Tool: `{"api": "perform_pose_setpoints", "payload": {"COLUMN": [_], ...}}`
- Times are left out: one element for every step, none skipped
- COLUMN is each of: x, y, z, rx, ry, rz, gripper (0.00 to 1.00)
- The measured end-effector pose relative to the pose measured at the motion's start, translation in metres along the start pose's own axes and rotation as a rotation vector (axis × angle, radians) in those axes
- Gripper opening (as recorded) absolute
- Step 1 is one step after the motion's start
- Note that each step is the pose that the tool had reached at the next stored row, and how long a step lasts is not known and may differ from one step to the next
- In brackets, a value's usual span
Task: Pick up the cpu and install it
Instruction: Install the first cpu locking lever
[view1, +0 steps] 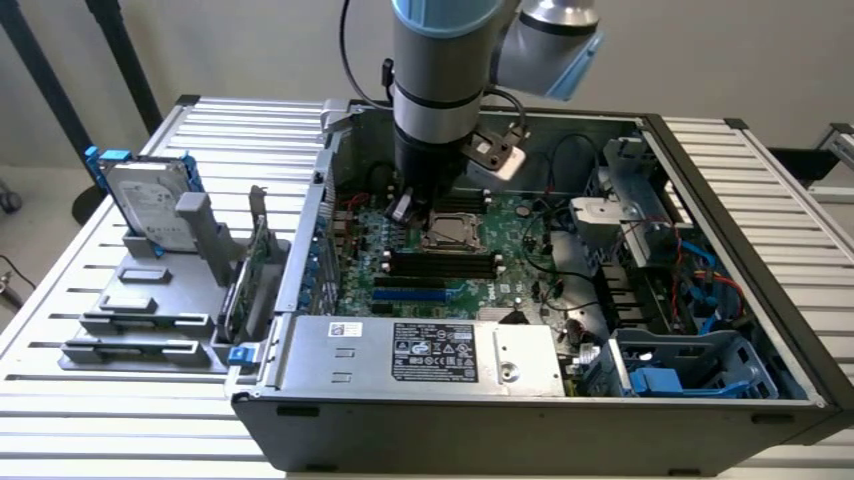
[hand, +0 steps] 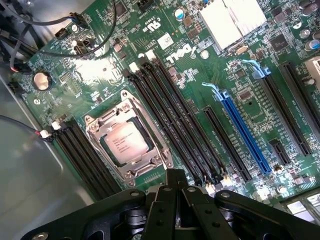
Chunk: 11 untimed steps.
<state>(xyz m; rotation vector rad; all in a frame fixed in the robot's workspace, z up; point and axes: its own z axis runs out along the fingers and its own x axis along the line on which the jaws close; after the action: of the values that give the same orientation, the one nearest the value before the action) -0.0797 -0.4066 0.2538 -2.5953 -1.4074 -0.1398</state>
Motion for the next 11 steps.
{"api": "perform_pose_setpoints", "payload": {"x": [-0.0001, -0.0002, 0.0000, 0.0003, 0.0007, 0.0011, 0.0011, 0.0010, 0.0008, 0.0006, 0.0003], "y": [0.0001, 0.0002, 0.0005, 0.0011, 0.0018, 0.0024, 0.0025, 0.0026, 0.0028, 0.0029, 0.0031], "z": [0.0007, 0.0013, 0.0015, 0.0016, 0.0017, 0.0018, 0.0022, 0.0030, 0.0041, 0.0053, 0.0066], "rx": [0.0000, 0.0000, 0.0001, 0.0000, 0.0000, 0.0000, 0.0000, 0.0000, -0.0001, 0.0000, -0.0001], "ry": [0.0000, 0.0001, -0.0001, -0.0001, 0.0000, 0.0000, 0.0000, 0.0002, 0.0001, 0.0001, 0.0001], "rz": [0.000, 0.000, 0.000, 0.000, 0.000, 0.000, 0.000, 0.000, 0.000, 0.000, 0.000], "gripper": [0.11, 0.11, 0.11, 0.11, 0.11, 0.11, 0.11, 0.11, 0.11, 0.11, 0.11]}}
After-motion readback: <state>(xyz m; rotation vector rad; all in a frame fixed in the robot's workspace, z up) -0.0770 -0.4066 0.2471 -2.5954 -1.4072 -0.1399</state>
